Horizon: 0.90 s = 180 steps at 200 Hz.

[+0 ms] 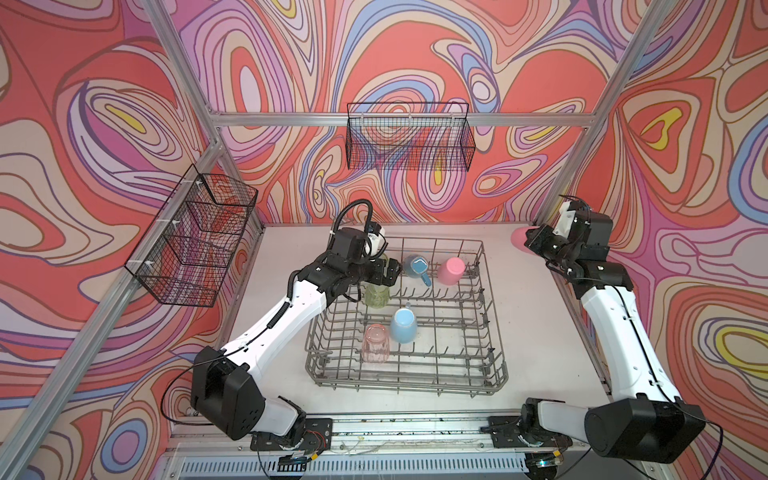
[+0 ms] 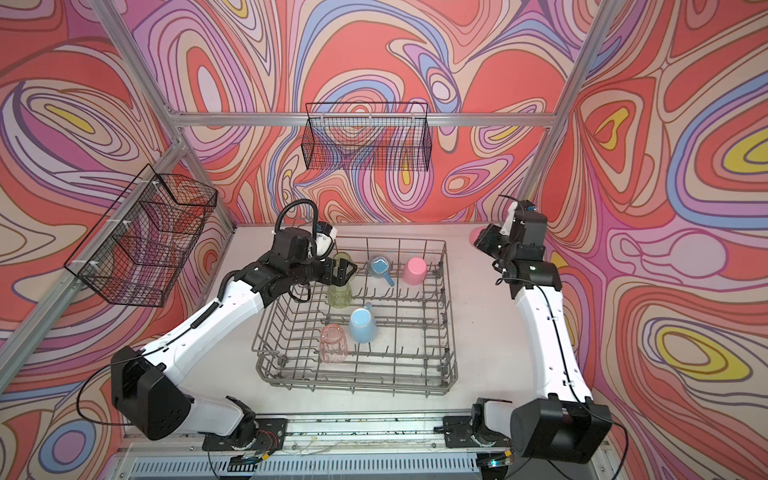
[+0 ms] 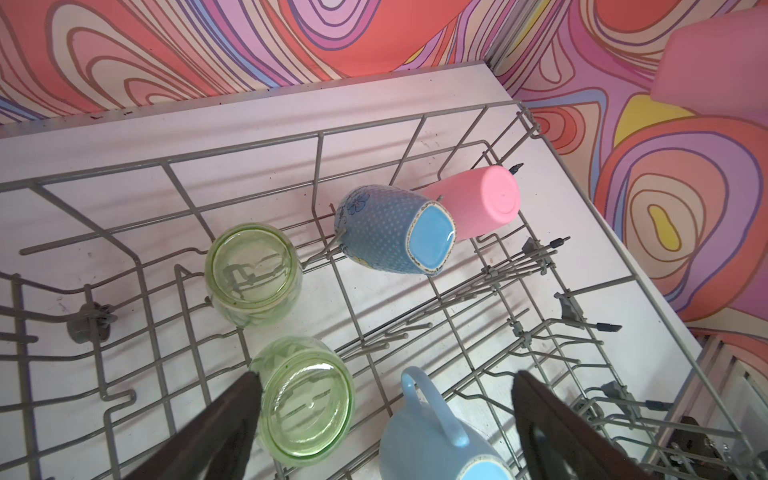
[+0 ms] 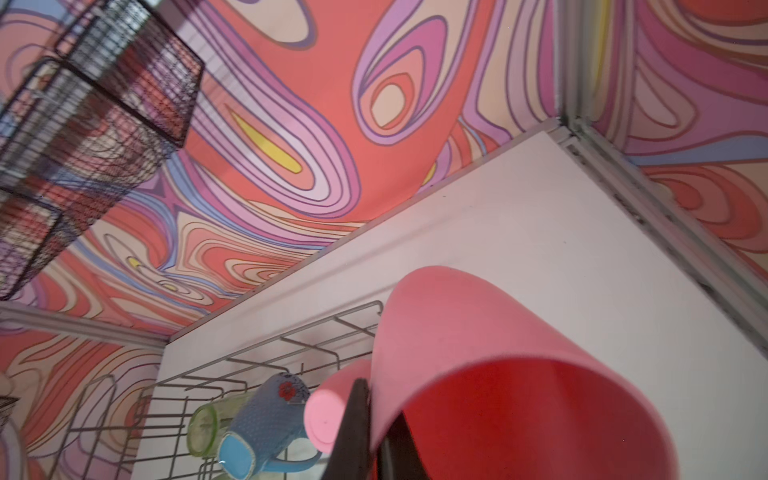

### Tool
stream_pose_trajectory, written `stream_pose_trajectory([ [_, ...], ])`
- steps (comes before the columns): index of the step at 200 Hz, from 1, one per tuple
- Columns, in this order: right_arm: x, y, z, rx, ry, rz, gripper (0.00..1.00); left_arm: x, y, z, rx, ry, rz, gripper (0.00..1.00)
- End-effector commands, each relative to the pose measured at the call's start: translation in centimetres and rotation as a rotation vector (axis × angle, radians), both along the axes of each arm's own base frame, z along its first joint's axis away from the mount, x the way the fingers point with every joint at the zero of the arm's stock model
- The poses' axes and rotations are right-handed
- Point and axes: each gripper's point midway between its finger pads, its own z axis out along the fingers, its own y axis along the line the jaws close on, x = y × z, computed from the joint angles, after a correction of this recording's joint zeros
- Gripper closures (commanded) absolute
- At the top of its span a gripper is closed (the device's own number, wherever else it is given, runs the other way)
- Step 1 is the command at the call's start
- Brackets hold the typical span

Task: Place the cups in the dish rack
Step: 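Lift the pink cup and carry it toward the left gripper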

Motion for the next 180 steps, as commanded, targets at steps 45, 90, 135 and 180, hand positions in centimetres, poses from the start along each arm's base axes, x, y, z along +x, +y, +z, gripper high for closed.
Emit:
stream_pose_trajectory([
  [45,-0.2,9.7,5.1,0.113,-0.281,0.465,1.0,1.8,-2.7,4.4,-0.15,-0.041,-0.045,0.04],
  [90,-0.3,13.9,6.7,0.202,-0.403,0.683,1.0,2.2,-3.5,7.3,-0.202,-0.054,-0.062,0.04],
  [135,-0.9,16.3,7.4,0.204,-0.503,0.872,1.0,1.5,-3.7,10.5,-0.256,-0.068,-0.082,0.03],
  [180,-2.3,17.4,7.5,0.215,-0.543,1.012,1.0,1.4,-4.9,11.4,-0.272,-0.07,-0.155,0.0],
])
